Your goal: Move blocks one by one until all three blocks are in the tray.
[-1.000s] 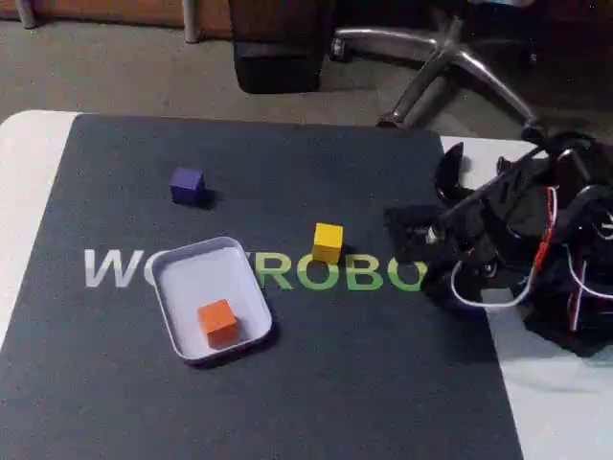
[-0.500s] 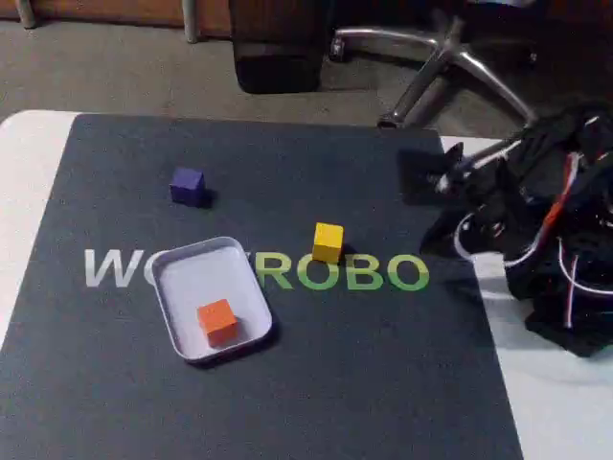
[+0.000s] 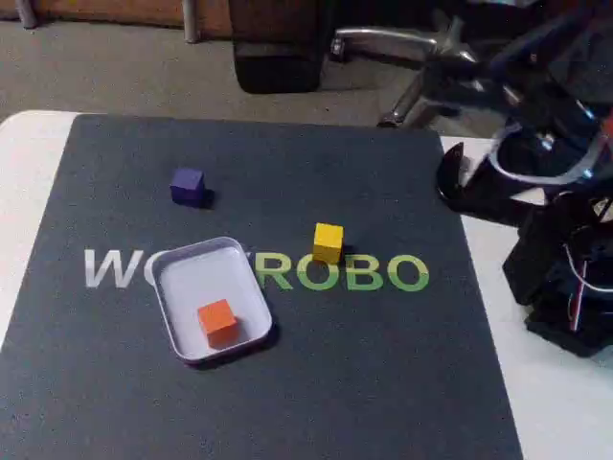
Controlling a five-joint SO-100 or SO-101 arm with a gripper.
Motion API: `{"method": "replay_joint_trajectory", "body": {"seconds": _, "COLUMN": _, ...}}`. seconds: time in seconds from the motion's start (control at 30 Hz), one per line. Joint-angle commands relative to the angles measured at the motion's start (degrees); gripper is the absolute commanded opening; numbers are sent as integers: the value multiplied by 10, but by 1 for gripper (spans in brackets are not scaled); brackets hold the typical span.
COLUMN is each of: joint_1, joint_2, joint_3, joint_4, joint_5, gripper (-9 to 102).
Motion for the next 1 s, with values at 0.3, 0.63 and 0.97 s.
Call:
{"method": "replay_joint_trajectory", "body": {"seconds": 0.3, "joint_1": 91, "joint_2": -292, "joint_3": -83, "joint_4": -83, "joint_5": 109, "gripper": -8}}
{"method": "replay_joint_trajectory", "body": {"seconds": 0.63, "joint_1": 99, "joint_2": -377, "joint_3": -69, "joint_4": -183, "joint_5": -28, "gripper": -6}}
{"method": "replay_joint_trajectory", "body": {"seconds": 0.97, "joint_1": 160, "joint_2": -399, "joint_3": -44, "joint_4": -236, "joint_5": -264, "gripper": -6}}
